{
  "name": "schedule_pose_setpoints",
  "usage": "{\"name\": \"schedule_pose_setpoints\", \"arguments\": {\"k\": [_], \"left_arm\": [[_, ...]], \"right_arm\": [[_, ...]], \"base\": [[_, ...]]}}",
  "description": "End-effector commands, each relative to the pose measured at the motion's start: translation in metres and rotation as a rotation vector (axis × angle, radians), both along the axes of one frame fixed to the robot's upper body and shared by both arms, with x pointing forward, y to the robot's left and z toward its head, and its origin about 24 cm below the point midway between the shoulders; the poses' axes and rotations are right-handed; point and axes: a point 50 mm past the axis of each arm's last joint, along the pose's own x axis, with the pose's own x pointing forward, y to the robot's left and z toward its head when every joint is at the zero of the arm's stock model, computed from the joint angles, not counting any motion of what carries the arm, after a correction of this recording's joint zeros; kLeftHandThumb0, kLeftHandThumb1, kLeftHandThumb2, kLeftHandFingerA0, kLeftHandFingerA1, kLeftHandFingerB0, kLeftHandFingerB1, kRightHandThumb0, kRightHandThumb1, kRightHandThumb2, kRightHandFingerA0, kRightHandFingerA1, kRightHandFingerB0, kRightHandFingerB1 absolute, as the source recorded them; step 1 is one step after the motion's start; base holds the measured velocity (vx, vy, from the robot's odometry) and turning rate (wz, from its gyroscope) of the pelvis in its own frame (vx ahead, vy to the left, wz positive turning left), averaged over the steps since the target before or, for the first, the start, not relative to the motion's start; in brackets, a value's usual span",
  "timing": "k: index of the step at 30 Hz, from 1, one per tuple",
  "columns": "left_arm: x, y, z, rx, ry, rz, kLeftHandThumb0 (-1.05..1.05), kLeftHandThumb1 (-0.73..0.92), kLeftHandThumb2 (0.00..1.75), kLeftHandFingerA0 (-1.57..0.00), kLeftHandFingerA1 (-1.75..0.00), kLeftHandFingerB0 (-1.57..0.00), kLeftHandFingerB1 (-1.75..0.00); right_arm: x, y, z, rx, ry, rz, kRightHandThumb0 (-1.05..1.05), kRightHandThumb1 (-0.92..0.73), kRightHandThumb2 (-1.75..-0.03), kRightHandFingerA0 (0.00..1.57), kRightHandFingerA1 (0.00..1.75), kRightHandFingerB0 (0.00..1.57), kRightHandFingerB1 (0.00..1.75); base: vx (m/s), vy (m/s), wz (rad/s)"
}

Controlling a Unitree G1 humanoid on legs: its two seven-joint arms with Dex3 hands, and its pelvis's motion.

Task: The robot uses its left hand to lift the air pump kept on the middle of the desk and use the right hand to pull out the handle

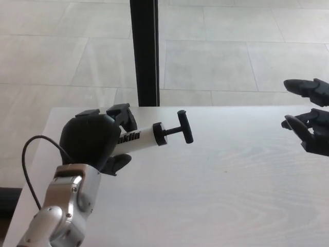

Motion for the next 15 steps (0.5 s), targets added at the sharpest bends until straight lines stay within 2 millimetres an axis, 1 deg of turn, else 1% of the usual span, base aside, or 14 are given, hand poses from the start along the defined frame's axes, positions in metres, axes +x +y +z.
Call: {"name": "schedule_pose_setpoints", "arguments": {"k": [1,2,3,5,6,7,8,9,10,11,12,13,14,15], "left_arm": [[0.003,0.002,0.007,-0.017,-0.032,-0.014,-0.16,0.62,0.83,-0.81,-1.75,-0.67,-1.42],[0.008,-0.001,0.017,-0.021,-0.081,-0.026,-0.13,0.54,0.93,-0.79,-1.75,-0.58,-1.63],[0.011,-0.002,0.022,-0.025,-0.103,-0.031,-0.14,0.55,0.96,-0.80,-1.75,-0.58,-1.65],[0.013,-0.005,0.028,-0.023,-0.113,-0.042,-0.15,0.55,0.98,-0.82,-1.75,-0.59,-1.63],[0.015,-0.007,0.033,-0.017,-0.128,-0.056,-0.20,0.50,1.05,-1.13,-1.37,-0.90,-1.23],[0.016,-0.009,0.035,0.009,-0.127,-0.066,-0.15,0.58,0.95,-0.80,-1.75,-0.66,-1.53],[0.017,-0.010,0.036,0.041,-0.146,-0.076,-0.16,0.59,0.93,-0.81,-1.75,-0.70,-1.51],[0.017,-0.013,0.037,0.058,-0.153,-0.084,-0.15,0.57,0.93,-0.83,-1.75,-0.71,-1.51],[0.017,-0.015,0.037,0.061,-0.149,-0.087,-0.15,0.53,0.93,-0.84,-1.75,-0.67,-1.53],[0.017,-0.017,0.037,0.060,-0.139,-0.094,-0.13,0.55,0.88,-0.79,-1.75,-0.69,-1.47],[0.016,-0.019,0.037,0.052,-0.130,-0.097,-0.15,0.58,0.85,-0.79,-1.75,-0.70,-1.46],[0.016,-0.020,0.037,0.048,-0.128,-0.097,-0.14,0.58,0.83,-0.81,-1.72,-0.74,-1.40],[0.017,-0.021,0.037,0.047,-0.130,-0.103,-0.14,0.58,0.83,-0.81,-1.72,-0.74,-1.40],[0.018,-0.027,0.038,0.052,-0.127,-0.091,-0.14,0.60,0.86,-0.92,-1.75,-0.66,-1.41]], "right_arm": [[-0.004,-0.006,-0.004,-0.031,0.041,-0.012,-0.63,-0.68,-0.61,0.61,0.75,0.34,0.35],[-0.001,-0.004,-0.006,-0.018,0.054,-0.009,-0.69,-0.55,-0.91,0.62,0.79,0.30,0.49],[0.001,-0.002,-0.007,-0.008,0.060,-0.007,-0.63,-0.67,-0.60,0.63,0.77,0.36,0.37],[0.002,0.001,-0.008,-0.001,0.059,-0.005,-0.63,-0.67,-0.60,0.64,0.75,0.36,0.37],[0.004,0.005,-0.007,0.003,0.055,-0.003,-0.63,-0.67,-0.60,0.65,0.74,0.37,0.37],[0.005,0.007,-0.005,0.008,0.053,-0.002,-0.63,-0.67,-0.60,0.66,0.72,0.38,0.36],[0.006,0.009,-0.004,0.021,0.050,0.005,-0.69,-0.56,-0.91,0.64,0.76,0.32,0.49],[0.007,0.012,-0.002,0.023,0.044,0.011,-0.63,-0.67,-0.60,0.65,0.72,0.37,0.36],[0.008,0.013,0.000,0.018,0.038,0.016,-0.65,-0.68,-0.60,0.64,0.74,0.37,0.36],[0.009,0.015,0.001,0.009,0.032,0.024,-0.69,-0.55,-0.93,0.63,0.78,0.30,0.50],[0.010,0.018,0.002,0.000,0.031,0.029,-0.66,-0.69,-0.61,0.63,0.76,0.36,0.36],[0.012,0.020,0.001,-0.006,0.038,0.036,-0.68,-0.55,-0.92,0.63,0.78,0.28,0.50],[0.013,0.022,0.001,-0.003,0.045,0.039,-0.68,-0.55,-0.92,0.63,0.78,0.28,0.50],[0.015,0.026,-0.001,-0.018,0.085,0.056,-0.65,-0.53,-0.90,0.60,0.80,0.27,0.50]], "base": [[0.00,0.000,0.00],[0.00,0.000,0.00],[0.00,0.000,0.00],[0.00,0.000,0.00],[0.00,0.000,0.00],[0.00,0.000,0.00],[0.00,0.000,0.00],[0.00,0.000,0.00],[0.00,0.000,0.00],[0.00,0.000,0.00],[0.00,0.000,0.00],[0.00,0.000,0.00],[0.00,0.000,0.00],[0.00,0.000,0.00]]}}
